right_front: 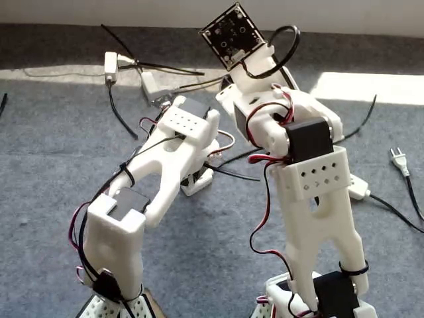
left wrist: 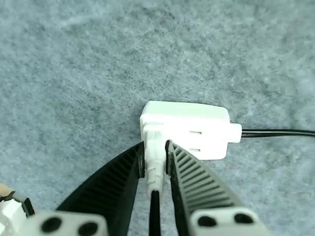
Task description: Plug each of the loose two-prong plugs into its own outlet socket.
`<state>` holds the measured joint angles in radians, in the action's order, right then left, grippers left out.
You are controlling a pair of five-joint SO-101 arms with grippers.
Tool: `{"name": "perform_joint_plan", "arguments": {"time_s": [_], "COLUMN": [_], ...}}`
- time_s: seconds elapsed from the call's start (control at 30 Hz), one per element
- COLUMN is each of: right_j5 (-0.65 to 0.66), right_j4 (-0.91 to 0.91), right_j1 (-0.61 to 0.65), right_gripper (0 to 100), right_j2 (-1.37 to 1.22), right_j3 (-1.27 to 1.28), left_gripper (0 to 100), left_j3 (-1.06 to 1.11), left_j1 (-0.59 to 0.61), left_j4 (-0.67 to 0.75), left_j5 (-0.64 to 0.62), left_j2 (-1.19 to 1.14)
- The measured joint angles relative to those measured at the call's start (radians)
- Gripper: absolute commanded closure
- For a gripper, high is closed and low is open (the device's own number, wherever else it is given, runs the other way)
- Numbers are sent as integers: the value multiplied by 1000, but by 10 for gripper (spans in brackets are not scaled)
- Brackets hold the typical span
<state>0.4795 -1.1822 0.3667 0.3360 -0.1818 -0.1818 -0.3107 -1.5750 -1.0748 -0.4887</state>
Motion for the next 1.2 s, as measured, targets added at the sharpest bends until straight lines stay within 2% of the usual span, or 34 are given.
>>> {"name": "perform_joint_plan", "arguments": {"time_s": [0.1,0.17,0.5,0.63,0.73,0.97,1.1,1.2], "right_j5": [0,0,-5,-52,-133,-356,-482,-557], "right_j4": [0,0,0,0,6,25,-68,-178], "right_j1": [0,0,0,0,-5,-51,-58,-58], "right_gripper": [992,992,991,906,825,817,817,817], "right_j2": [0,0,-2,-3,-3,-17,-94,-192], "right_j3": [0,0,0,0,0,-46,-144,-238], "left_gripper": [579,528,522,522,522,520,521,521], "left_j3": [-44,-68,-193,-288,-370,-482,-450,-374], "left_j1": [0,8,18,75,143,417,578,647], "left_j4": [-72,-115,-161,-164,-167,-175,-176,-178], "left_j5": [9,9,15,66,161,282,336,370], "left_j2": [-8,-9,-11,55,155,318,321,321]}}
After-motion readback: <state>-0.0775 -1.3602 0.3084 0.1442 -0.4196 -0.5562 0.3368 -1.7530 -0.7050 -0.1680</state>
